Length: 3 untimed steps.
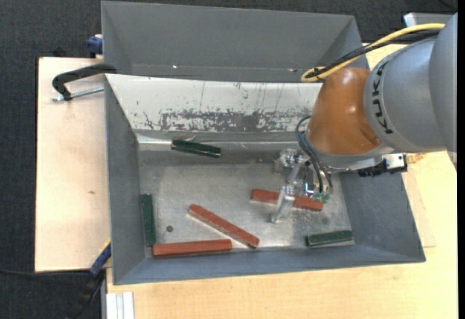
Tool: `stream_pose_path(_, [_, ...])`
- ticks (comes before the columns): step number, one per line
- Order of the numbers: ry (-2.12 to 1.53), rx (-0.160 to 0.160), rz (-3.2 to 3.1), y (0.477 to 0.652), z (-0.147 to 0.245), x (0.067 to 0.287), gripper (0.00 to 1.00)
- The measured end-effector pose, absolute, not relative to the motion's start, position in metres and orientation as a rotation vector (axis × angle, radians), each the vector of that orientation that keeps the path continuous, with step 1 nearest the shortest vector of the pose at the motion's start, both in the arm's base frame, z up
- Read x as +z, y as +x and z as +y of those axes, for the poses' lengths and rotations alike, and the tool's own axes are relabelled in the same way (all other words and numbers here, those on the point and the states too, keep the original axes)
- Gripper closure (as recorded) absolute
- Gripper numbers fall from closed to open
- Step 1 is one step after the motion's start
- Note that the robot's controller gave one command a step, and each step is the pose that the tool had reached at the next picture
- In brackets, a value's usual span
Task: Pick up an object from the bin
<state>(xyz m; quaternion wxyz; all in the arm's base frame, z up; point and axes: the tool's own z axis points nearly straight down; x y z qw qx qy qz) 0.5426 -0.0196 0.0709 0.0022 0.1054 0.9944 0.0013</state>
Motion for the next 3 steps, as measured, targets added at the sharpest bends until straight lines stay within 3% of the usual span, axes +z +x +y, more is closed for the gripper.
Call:
stream_pose_path(1, [0.177,0.001,3.135,0.5397,-0.043,0.0703,1.0])
stream_pose_path(3, [0.177,0.002,3.137,0.5387,-0.0427,0.073,1.0])
